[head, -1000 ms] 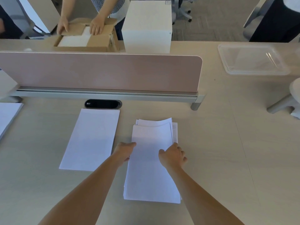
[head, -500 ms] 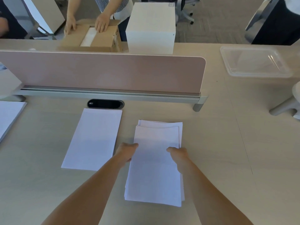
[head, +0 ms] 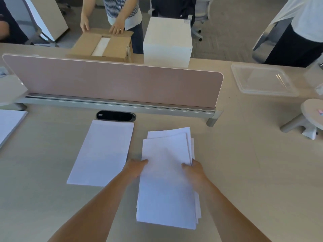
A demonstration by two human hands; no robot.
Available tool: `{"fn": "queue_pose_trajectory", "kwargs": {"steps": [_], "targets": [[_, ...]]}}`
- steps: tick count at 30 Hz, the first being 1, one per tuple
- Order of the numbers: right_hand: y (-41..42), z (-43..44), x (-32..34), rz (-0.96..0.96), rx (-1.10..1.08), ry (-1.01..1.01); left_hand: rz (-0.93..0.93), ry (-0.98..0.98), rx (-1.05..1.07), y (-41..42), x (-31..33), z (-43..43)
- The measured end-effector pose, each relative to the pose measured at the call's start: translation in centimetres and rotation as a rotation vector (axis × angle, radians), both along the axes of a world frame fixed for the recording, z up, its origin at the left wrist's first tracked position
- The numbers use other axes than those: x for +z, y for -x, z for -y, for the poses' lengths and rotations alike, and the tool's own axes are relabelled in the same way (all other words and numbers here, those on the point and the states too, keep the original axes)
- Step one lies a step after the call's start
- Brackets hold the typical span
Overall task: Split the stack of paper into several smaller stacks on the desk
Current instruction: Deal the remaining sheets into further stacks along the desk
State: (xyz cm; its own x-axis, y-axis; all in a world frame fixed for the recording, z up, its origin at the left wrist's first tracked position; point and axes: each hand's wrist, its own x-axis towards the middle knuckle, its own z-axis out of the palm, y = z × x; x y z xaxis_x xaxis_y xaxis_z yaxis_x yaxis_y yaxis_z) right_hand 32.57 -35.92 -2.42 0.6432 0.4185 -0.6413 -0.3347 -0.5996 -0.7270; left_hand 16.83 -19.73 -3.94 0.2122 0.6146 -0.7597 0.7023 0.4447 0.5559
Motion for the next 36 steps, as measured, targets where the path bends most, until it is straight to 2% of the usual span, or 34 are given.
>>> {"fn": "queue_pose_trajectory", "kwargs": {"steps": [3, 6, 8, 10, 12, 18, 25, 30, 36], "targets": [[0.4, 0.0, 3.1, 0.015, 0.023, -0.069, 0.157, 0.026, 0.028, 1.7, 2.0, -1.0], [1.2, 0.3, 7.0, 0.041, 0.041, -0.225, 0.446, 0.127, 0.043, 2.4, 5.8, -1.7], [2.0, 0.4, 9.0, 0.107, 0.038, -0.314, 0.584, 0.078, 0.044, 2.2, 8.6, -1.5], [2.9, 0.4, 10.7, 0.199, -0.008, -0.359, 0.647, -0.053, 0.069, 1.7, 10.9, -0.8], [3.7, 0.5, 11.8, 0.248, -0.08, -0.418, 0.691, -0.149, 0.064, 1.4, 12.5, -0.3], [5.4, 2.0, 14.0, 0.292, -0.184, -0.55, 0.801, -0.256, 0.015, 1.8, 15.1, 0.9], [6.1, 6.6, 17.1, 0.335, -0.236, -0.563, 0.81, -0.237, -0.085, 0.7, 17.3, 3.7], [4.2, 11.2, 19.8, 0.359, -0.305, -0.57, 0.868, -0.23, -0.205, -1.9, 21.4, 8.0], [0.7, 16.3, 20.1, 0.37, -0.367, -0.648, 0.934, -0.184, -0.267, -5.7, 21.7, 12.8]]}}
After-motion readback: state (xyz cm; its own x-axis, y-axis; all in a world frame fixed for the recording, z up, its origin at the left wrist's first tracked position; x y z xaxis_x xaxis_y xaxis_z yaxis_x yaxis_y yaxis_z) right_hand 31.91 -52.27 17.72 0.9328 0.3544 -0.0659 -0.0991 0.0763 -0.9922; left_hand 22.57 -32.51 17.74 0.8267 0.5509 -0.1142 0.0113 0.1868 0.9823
